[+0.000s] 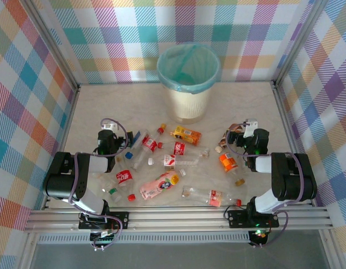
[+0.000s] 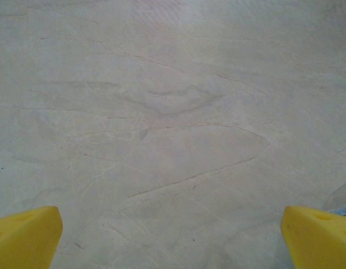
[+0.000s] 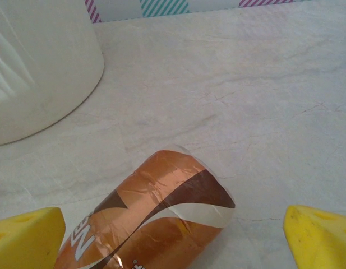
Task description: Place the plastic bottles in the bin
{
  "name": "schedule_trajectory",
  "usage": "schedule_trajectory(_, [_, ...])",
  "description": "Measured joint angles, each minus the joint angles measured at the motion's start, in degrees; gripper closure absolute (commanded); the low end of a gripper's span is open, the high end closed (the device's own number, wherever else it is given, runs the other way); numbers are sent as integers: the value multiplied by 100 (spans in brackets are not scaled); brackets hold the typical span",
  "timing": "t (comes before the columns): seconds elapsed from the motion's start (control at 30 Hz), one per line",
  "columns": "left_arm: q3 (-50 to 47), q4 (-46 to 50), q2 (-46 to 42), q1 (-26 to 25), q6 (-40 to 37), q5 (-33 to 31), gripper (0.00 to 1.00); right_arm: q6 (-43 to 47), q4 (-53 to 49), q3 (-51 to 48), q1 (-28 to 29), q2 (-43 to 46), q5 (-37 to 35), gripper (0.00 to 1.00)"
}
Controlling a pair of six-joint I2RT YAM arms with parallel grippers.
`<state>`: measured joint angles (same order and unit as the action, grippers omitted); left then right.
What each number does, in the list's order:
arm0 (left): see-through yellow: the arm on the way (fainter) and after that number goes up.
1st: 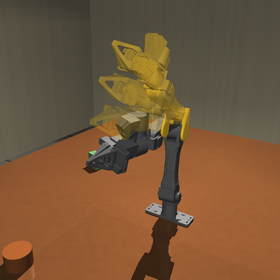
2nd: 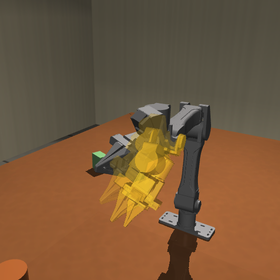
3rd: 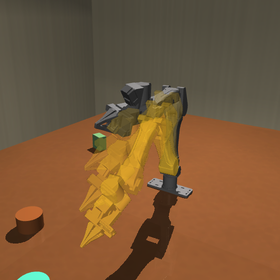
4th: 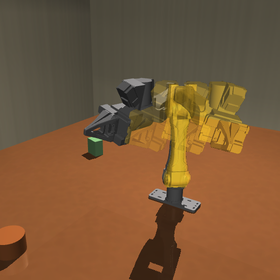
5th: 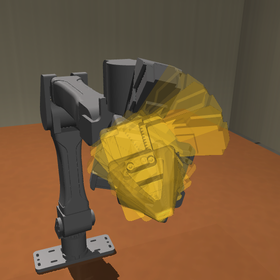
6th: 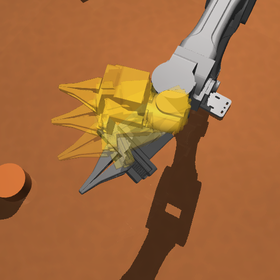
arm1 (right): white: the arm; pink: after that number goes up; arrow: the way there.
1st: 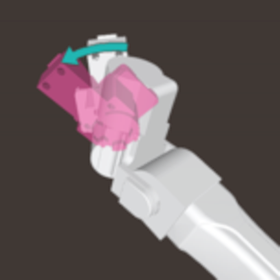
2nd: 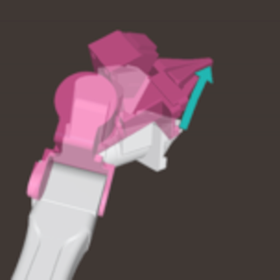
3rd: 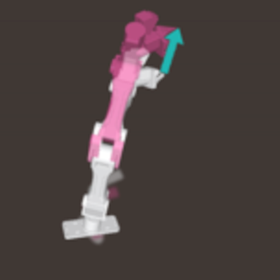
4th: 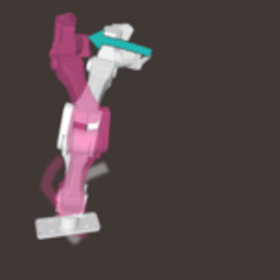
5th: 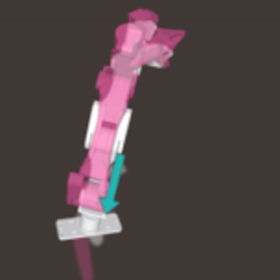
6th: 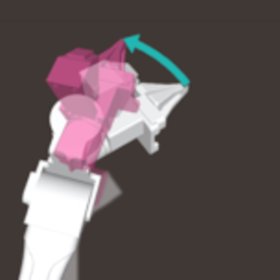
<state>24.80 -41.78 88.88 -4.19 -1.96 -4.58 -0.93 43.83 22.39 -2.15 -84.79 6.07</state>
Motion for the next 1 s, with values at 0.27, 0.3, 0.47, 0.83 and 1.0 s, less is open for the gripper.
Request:
schedule_trajectory(0.27, [68,787,-964,0,26,-295,1,-280,-1744,728,0,1176,-356,2])
schedule_trajectory(0.3, [85,955,-1139,0,24,-365,1,-343,-2122,911,0,1283,-385,2])
schedule_trajectory(0.47, [490,1958,-2000,-140,-7,-621,4,-739,-4190,2055,0,1585,-295,7])
schedule_trajectory(0.83, [1790,3954,-3504,-2398,-1294,-31,18,-1329,-8242,3720,413,2444,1106,13])
schedule_trajectory(1.0, [2059,5036,-3558,-4308,-2586,647,14,-1366,-9447,4013,444,2791,1311,14])
